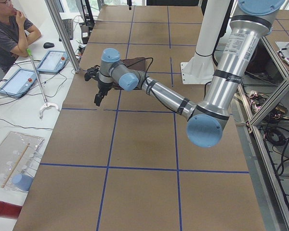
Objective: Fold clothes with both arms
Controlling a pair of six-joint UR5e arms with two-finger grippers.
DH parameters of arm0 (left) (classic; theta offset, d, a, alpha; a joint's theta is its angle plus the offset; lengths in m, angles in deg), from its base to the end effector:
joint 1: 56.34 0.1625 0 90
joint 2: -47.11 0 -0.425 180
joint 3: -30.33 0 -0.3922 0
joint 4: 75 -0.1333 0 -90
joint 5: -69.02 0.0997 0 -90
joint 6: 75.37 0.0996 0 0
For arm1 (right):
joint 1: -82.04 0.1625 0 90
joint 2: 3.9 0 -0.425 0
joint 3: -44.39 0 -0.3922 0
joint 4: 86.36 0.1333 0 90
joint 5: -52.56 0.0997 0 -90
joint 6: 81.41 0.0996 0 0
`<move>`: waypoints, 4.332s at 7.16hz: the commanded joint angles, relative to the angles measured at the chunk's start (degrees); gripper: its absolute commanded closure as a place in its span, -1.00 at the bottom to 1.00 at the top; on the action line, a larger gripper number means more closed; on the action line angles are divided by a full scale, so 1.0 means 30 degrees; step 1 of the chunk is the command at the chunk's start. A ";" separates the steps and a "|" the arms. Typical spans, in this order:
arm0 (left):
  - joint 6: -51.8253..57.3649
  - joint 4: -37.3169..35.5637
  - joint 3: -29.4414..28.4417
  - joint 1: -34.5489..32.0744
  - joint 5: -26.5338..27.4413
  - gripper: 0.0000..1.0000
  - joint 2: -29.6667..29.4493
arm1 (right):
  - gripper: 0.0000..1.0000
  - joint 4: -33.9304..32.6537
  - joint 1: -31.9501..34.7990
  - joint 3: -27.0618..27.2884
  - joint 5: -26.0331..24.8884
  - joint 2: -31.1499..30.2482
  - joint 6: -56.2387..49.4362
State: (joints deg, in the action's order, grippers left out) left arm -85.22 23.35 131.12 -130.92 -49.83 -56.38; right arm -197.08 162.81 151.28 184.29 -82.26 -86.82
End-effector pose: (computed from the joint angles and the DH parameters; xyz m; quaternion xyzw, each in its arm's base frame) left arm 0.0741 -0.5892 0.4342 0.2132 0.2928 0.1151 0.9250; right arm -0.0203 -0.5430 0.4515 0.0518 -0.3573 -0.1428 0.9216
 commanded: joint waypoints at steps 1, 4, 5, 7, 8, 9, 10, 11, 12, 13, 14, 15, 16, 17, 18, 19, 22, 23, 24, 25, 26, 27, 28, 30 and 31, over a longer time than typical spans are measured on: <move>0.8898 -0.0849 0.0356 -0.5026 -0.1129 -1.00 0.3224 | -1.00 0.0107 0.3036 0.0345 0.1232 -0.3923 -0.3728; 0.9259 0.1074 0.0387 -0.5286 -0.2020 -1.00 0.5638 | -1.00 0.0458 0.3336 0.0377 0.1618 -0.4209 -0.3060; 0.9288 0.1083 -0.0337 -0.5286 -0.1117 -1.00 0.5728 | -1.00 0.0461 0.3861 0.1071 0.1562 -0.4203 -0.2974; 0.8792 0.0298 -0.0666 -0.5257 0.0240 -1.00 0.5116 | -1.00 0.0549 0.4273 0.0700 0.1358 -0.5080 -0.2770; 0.8791 -0.1072 -0.0899 -0.5257 -0.0427 -1.00 0.4475 | -1.00 0.0549 0.4625 0.0059 0.1386 -0.5256 -0.2798; 0.8791 -0.1462 -0.1481 -0.5228 -0.1681 -1.00 0.4295 | -1.00 0.0694 0.4715 -0.0585 0.1444 -0.5287 -0.2798; 0.8791 -0.1553 -0.1574 -0.5257 -0.2564 -1.00 0.4351 | -1.00 0.0986 0.4716 -0.1259 0.1415 -0.5258 -0.2769; 0.8733 -0.1525 -0.1430 -0.5257 -0.2689 -1.00 0.4584 | -1.00 0.2004 0.4716 -0.1904 0.1386 -0.5171 -0.2333; 0.8297 -0.1438 -0.1313 -0.5257 -0.2661 -1.00 0.4789 | -1.00 0.2768 0.4716 -0.2084 0.1386 -0.5199 -0.1198; 0.8235 -0.1379 -0.1340 -0.5257 -0.2545 -1.00 0.4820 | -1.00 0.3066 0.4687 -0.2057 0.1357 -0.5199 -0.0520; 0.8234 -0.1407 -0.1399 -0.5228 -0.2515 -1.00 0.4791 | -1.00 0.3069 0.4687 -0.2231 0.1327 -0.5199 -0.0513; 0.8234 -0.1408 -0.1544 -0.5257 -0.2630 -1.00 0.4878 | -1.00 0.3069 0.4658 -0.2377 0.1327 -0.5170 -0.0513; 0.8234 -0.1408 -0.1604 -0.5228 -0.2631 -1.00 0.5285 | -1.00 0.3098 0.4629 -0.2669 0.1298 -0.5170 -0.0513; 0.8234 -0.1292 -0.1575 -0.5228 -0.2631 -1.00 0.5840 | -1.00 0.3794 0.4454 -0.3223 0.1211 -0.5141 -0.0513; 0.7857 -0.1319 -0.1517 -0.5228 -0.2631 -1.00 0.5846 | -1.00 0.5744 0.4192 -0.4476 0.1152 -0.5054 0.0125; 0.7476 -0.1320 -0.1545 -0.5228 -0.2631 -1.00 0.5875 | -1.00 0.7011 0.3870 -0.5068 0.1122 -0.5053 0.1408; 0.5495 -0.1291 -0.1429 -0.5228 -0.2690 -1.00 0.5904 | -1.00 0.7317 0.3019 -0.5221 0.1005 -0.4995 0.2501; 0.4494 -0.1261 -0.1371 -0.5228 -0.2661 -1.00 0.5904 | -1.00 0.7346 0.2988 -0.5163 0.1034 -0.4965 0.2708; 0.4339 -0.1261 -0.1370 -0.5228 -0.2661 -1.00 0.5904 | -1.00 0.7317 0.2988 -0.5162 0.1063 -0.4791 0.2739; 0.4250 -0.1290 -0.1370 -0.5228 -0.2661 -1.00 0.5933 | -1.00 0.7317 0.3017 -0.5162 0.1093 -0.4789 0.2768; 0.3728 -0.1261 -0.1341 -0.5228 -0.2690 -1.00 0.5905 | -1.00 0.7317 0.2988 -0.5104 0.1093 -0.4789 0.2769; 0.3722 -0.1261 -0.1341 -0.5228 -0.2690 -1.00 0.5904 | -1.00 0.7317 0.2988 -0.5074 0.1093 -0.4789 0.2769; 0.3722 -0.1261 -0.1341 -0.5228 -0.2690 -1.00 0.5904 | -1.00 0.7317 0.3017 -0.5074 0.1151 -0.4760 0.2769; 0.3693 -0.1261 -0.1311 -0.5228 -0.2690 -1.00 0.5904 | -1.00 0.7317 0.3017 -0.5074 0.1181 -0.4760 0.2769; 0.3490 -0.1261 -0.1282 -0.5257 -0.2690 -1.00 0.5904 | -1.00 0.7317 0.3017 -0.5016 0.1181 -0.4731 0.2769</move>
